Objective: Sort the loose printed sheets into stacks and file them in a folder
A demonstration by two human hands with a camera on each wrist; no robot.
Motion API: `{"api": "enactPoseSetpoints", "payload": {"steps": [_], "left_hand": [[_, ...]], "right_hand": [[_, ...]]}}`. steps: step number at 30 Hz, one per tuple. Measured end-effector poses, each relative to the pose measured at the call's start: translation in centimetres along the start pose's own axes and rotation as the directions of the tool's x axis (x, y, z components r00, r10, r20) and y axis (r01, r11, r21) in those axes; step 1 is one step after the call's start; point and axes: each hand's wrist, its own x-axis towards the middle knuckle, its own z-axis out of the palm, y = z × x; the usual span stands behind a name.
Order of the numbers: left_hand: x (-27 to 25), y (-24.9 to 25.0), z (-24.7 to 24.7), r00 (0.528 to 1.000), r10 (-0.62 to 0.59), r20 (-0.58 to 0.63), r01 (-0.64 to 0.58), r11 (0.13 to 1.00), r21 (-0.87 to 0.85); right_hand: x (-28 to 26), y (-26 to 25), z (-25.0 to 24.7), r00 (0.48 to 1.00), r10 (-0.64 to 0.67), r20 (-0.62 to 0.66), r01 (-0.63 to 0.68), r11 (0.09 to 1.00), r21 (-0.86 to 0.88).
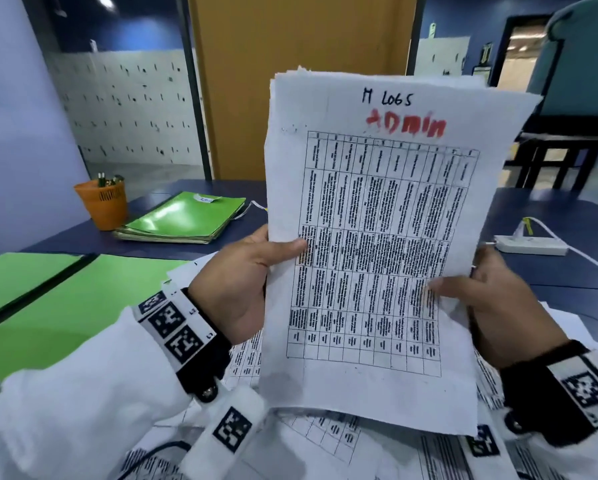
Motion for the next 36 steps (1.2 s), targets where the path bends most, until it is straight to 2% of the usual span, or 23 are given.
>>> {"api": "enactPoseSetpoints", "payload": {"steps": [2,4,7,9,11,13,15,18,20,25,28,30,31,33,34,36], "left_hand": [[-0.1,0.4,0.5,0.997,0.053,-0.050,-0.052,0.999,0.012],[0.0,0.9,1.2,0.980,0.152,-0.129,-0.145,0.987,0.062],[-0.1,1.8,2.3,0.911,0.353,-0.214,-0.290,0.916,0.277],[-0.4,1.3,2.0,0.861,0.439,-0.258,-0.292,0.840,0.457],[-1.0,-0.1,0.7,0.858,0.423,-0.292,-0.213,0.810,0.546],[-1.5,-1.4,-0.7,0.866,0.388,-0.317,-0.149,0.803,0.577],[-1.2,-1.6,-1.6,0.863,0.399,-0.311,-0.183,0.820,0.543],[-0.8,-1.0,-1.2,0.860,0.440,-0.258,-0.262,0.814,0.518],[-0.8,-0.8,-0.6,0.864,0.448,-0.232,-0.272,0.801,0.534],[-0.9,-0.8,-0.3,0.842,0.433,-0.322,-0.206,0.810,0.549],[-0.9,-0.4,0.0,0.832,0.420,-0.362,-0.172,0.816,0.553],[-0.7,0.0,0.5,0.826,0.427,-0.369,-0.179,0.818,0.546],[-0.5,0.1,0.6,0.825,0.429,-0.368,-0.185,0.820,0.542],[0.0,0.3,0.7,0.826,0.434,-0.360,-0.203,0.825,0.527],[0.2,0.3,0.8,0.829,0.432,-0.355,-0.208,0.828,0.520],[0.5,0.3,0.9,0.836,0.425,-0.348,-0.212,0.834,0.510]], "right_hand": [[-0.6,-1.3,1.2,0.993,-0.100,-0.056,0.088,0.979,-0.185],[-1.6,-2.6,2.6,0.972,-0.229,-0.058,0.187,0.896,-0.403],[-2.6,-4.1,4.6,0.932,-0.360,-0.053,0.288,0.819,-0.495],[-2.5,-3.9,4.9,0.939,-0.341,-0.046,0.269,0.811,-0.519],[-2.4,-3.0,4.5,0.978,-0.210,-0.009,0.173,0.829,-0.532],[-2.5,-2.4,4.1,0.995,-0.093,0.038,0.099,0.830,-0.550],[-2.5,-2.8,4.1,0.996,-0.076,0.044,0.088,0.813,-0.576],[-2.0,-3.7,4.2,0.989,-0.144,0.040,0.142,0.821,-0.553],[-1.9,-4.1,4.8,0.982,-0.178,0.065,0.184,0.808,-0.559],[-1.8,-4.3,5.3,0.966,-0.259,-0.009,0.218,0.833,-0.509],[-0.9,-6.0,5.4,0.910,-0.410,-0.060,0.335,0.813,-0.476],[-0.3,-8.3,5.7,0.834,-0.551,-0.024,0.479,0.746,-0.463],[-0.1,-9.7,5.9,0.787,-0.616,0.016,0.544,0.682,-0.488],[0.4,-12.6,6.2,0.708,-0.698,0.108,0.583,0.490,-0.648],[0.7,-13.6,6.3,0.682,-0.716,0.148,0.575,0.401,-0.713],[1.2,-14.5,6.5,0.700,-0.693,0.173,0.526,0.336,-0.782]]}}
